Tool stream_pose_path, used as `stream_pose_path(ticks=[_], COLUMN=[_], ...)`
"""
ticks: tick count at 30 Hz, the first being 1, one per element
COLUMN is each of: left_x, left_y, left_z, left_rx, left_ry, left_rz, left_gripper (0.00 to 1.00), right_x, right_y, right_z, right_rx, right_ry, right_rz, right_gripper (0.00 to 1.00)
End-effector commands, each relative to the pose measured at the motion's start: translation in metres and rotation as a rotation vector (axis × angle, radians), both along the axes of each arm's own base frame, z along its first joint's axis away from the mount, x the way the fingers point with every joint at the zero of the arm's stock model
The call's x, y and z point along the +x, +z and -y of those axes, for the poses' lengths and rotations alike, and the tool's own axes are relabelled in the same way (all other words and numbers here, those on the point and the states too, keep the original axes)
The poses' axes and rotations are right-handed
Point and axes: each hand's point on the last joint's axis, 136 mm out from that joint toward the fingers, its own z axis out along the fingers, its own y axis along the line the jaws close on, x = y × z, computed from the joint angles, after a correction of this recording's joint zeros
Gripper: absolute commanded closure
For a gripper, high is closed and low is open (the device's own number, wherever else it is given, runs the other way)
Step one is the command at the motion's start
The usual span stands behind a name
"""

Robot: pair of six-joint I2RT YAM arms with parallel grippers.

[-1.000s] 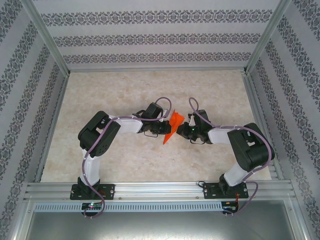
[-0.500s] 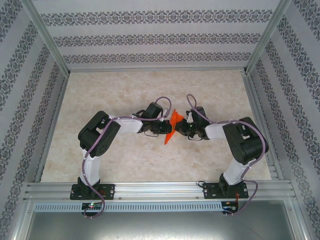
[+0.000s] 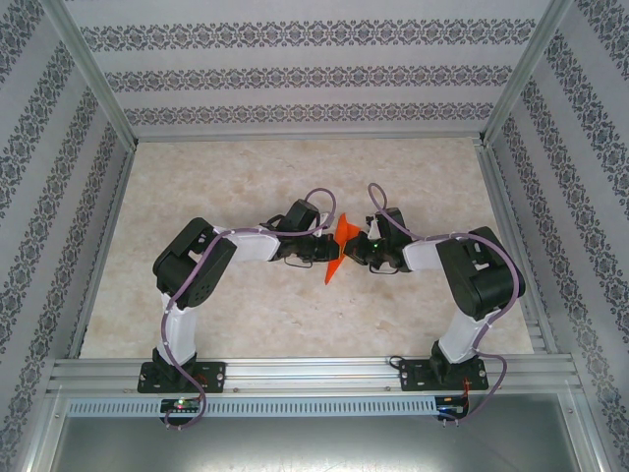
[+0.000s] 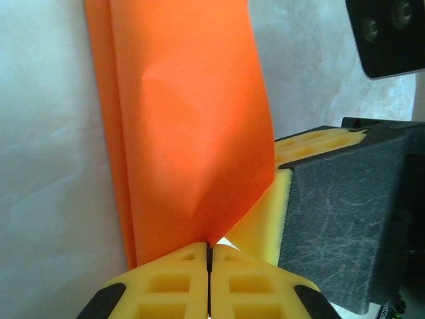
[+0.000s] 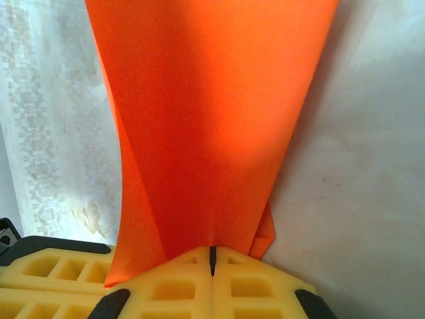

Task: Fold a paper plane with a square sheet of paper (pick it up from the middle)
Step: Fold the wing for the fifth time at the center of the table.

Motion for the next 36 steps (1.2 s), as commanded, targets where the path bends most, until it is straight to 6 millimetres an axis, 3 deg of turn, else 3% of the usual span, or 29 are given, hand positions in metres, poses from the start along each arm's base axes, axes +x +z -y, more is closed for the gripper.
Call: stream_pose_path(ticks=[1,8,15,28,36], left_x=[0.013,0.010,0.004,0.003,0.005], left_y=[0.014,-0.002,-0.018,-0.025,-0.013], left_z=[0.009,0.007,-0.006,-0.008,-0.004], left_rx=[-0.057,-0.044,0.048,0.068,0.025], left_ry=[0.005,0.008,-0.006,-0.029,-0.054], left_rz=[0.023,-0.013,-0.008,0.000,0.026], left_gripper=[0.91,0.91,0.91,0.90,0.88], right_x=[-0.007,-0.006,-0.005,-0.002,-0.005], right_y=[-0.016,-0.009,0.004,0.026,0.028], right_z=[0.005,0.003,0.002,0.010,0.013], right_rx=[-0.024,0.017,0.042,0.065,0.089], right_ry=[-0.012,-0.021,-0.026,-0.046,-0.034], right_rz=[-0.059,-0.051,-0.025,0.023,0.014], right_gripper=[0.97,0.97,0.98,0.95,0.90])
